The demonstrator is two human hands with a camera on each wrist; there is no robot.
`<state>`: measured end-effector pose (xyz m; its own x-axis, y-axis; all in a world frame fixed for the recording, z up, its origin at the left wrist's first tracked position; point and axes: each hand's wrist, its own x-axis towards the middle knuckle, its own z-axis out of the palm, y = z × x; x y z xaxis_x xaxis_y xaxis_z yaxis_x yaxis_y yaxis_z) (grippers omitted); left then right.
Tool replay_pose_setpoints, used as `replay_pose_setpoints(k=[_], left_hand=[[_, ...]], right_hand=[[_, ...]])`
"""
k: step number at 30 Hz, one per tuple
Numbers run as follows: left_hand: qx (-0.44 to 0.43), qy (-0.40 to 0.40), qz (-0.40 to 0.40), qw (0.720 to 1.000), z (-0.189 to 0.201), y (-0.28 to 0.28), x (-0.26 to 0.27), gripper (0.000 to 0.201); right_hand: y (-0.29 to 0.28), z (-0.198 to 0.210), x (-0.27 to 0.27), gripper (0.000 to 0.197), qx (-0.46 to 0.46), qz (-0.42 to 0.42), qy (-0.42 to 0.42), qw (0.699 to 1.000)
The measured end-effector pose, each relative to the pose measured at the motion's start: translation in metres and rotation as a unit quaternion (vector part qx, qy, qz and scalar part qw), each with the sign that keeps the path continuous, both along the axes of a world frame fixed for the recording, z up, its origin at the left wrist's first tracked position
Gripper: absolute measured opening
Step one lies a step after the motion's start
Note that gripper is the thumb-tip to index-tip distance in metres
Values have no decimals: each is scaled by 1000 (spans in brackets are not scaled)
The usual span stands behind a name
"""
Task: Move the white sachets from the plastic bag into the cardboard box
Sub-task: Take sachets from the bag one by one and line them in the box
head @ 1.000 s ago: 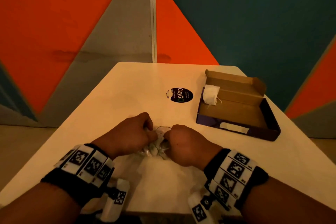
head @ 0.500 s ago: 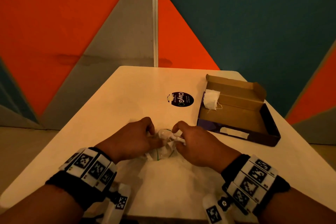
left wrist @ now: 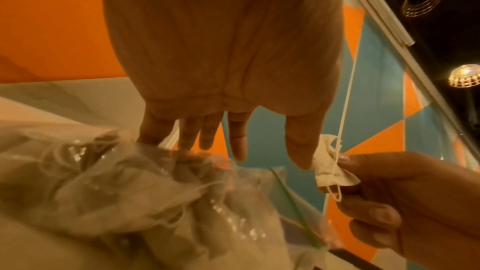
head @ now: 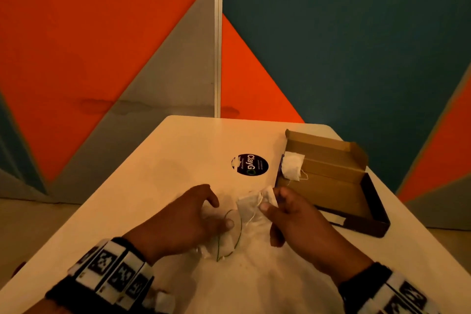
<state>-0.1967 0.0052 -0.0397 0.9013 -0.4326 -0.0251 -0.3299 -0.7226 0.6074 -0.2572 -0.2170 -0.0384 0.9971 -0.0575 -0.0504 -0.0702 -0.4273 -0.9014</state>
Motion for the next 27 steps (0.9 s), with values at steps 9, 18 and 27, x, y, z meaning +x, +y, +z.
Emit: replay_pose_setpoints(k=[9, 18, 27], left_hand=[[-152, -129, 3, 980, 27, -34, -19, 19], [-262, 36, 57, 963, 38, -27, -13, 30], [-251, 58, 69, 964, 44, -26, -15, 36]], right_hand=[[10, 10, 2, 15, 109, 5, 10, 994], [-10, 12, 3, 10, 190, -94, 15, 977], [0, 20, -1, 31, -4, -64, -53, 997]])
